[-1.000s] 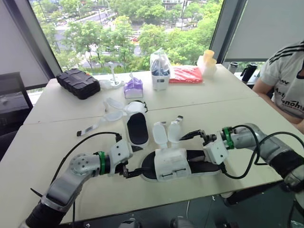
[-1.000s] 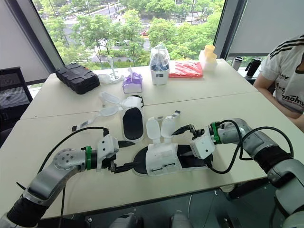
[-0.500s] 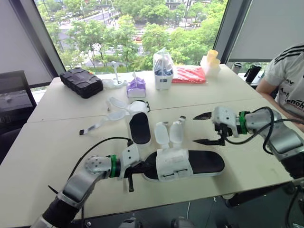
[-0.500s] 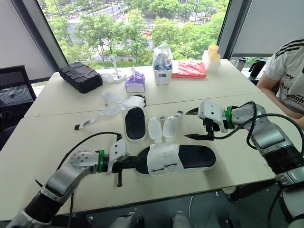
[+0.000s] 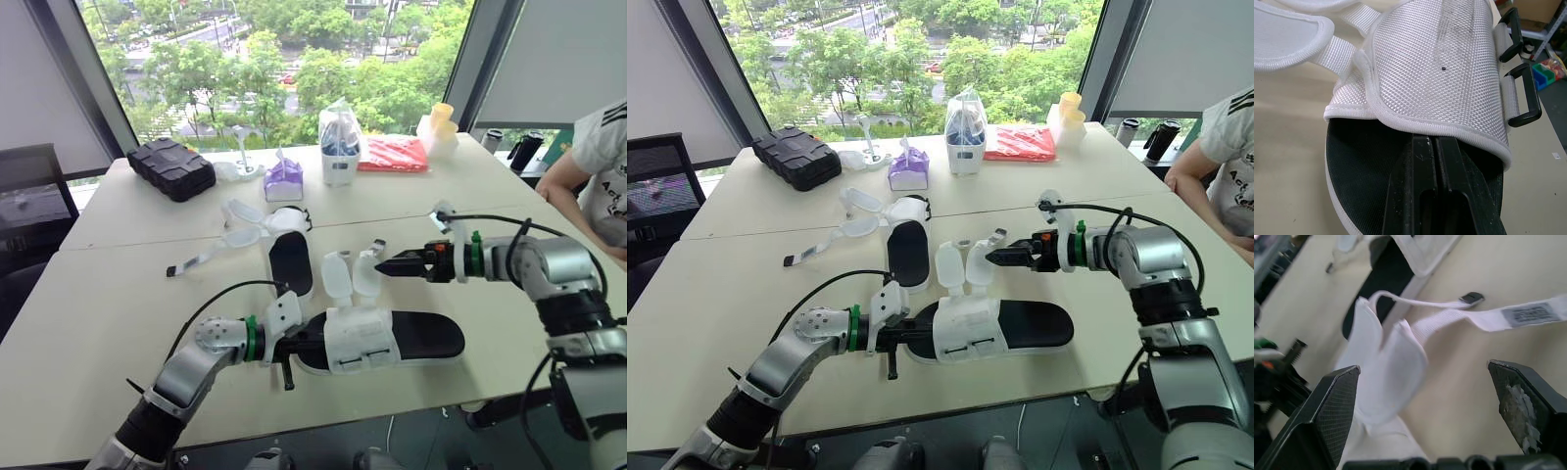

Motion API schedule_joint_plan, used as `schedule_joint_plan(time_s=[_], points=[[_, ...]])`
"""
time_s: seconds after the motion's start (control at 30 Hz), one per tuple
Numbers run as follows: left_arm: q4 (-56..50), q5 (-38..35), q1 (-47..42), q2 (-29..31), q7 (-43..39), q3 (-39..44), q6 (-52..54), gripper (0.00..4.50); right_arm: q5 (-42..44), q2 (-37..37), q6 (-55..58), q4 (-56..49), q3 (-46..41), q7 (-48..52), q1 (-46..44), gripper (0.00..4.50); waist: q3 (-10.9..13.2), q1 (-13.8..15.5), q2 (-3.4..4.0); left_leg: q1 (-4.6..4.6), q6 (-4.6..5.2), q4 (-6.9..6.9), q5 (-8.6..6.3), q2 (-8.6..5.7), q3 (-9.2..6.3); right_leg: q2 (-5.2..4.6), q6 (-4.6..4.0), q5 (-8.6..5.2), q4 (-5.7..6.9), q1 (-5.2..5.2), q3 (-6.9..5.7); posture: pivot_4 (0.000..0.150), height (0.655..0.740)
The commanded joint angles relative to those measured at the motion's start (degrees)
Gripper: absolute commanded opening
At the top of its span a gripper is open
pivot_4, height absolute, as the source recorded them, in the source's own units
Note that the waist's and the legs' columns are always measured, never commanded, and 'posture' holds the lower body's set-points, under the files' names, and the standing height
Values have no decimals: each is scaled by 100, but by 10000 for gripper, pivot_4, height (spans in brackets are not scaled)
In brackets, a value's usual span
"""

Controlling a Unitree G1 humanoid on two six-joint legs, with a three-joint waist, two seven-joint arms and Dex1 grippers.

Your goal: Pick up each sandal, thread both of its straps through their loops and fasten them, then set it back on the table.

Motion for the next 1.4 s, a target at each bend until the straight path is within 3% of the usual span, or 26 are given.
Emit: schedule_joint_plan(time_s=[0.03,0.33,0.5,0.77,0.87,1.1,1.3,1.4], points=[[-48,58,-8,32,-42,-44,27,394,-51,314,318,566,-33,-38,-390,45000,0,-1,0,0,0,0,0,0,0,0,1,1,0,-1,-1,1500,7400],[-147,78,20,73,2,-43,85,394,-428,1142,58,1975,-64,-41,-1022,45000,-1,-27,1,-2,0,-2,0,-4,0,1,19,11,3,-5,-8,1500,7400],[-243,82,75,71,79,-51,148,394,-515,1492,-542,3306,-751,-499,-1706,45000,-2,-47,3,-1,-1,-5,0,-6,-1,8,23,13,8,-8,-11,1500,7400],[-243,113,99,19,176,-44,156,394,-551,1570,-875,4091,-1385,-712,-2237,45000,-2,-61,4,-2,-1,-9,0,-8,-3,8,23,13,9,-10,-14,1500,7400],[-244,116,91,17,169,-45,163,0,-556,1567,-969,4202,-1539,-728,-2388,35980,-2,-91,5,-3,-1,-9,0,-8,-3,8,23,13,9,-9,-14,1500,7400],[-212,114,61,15,167,-25,176,0,-590,1516,-740,4109,-1648,-373,-2500,498,-2,-137,4,-3,-1,-12,0,-9,-4,8,23,13,8,-10,-15,1500,7400],[-218,117,70,-7,184,-31,186,0,-391,1428,-203,3340,-1561,253,-2280,498,-1,-133,6,-5,-1,-11,0,-9,-4,7,23,13,8,-12,-15,1500,7400],[-227,113,80,-22,203,-20,204,0,-3,1070,-178,796,-1197,938,-1314,498,-2,-90,6,-16,-1,-8,0,-9,-14,6,24,13,6,-15,-25,1500,7400]])
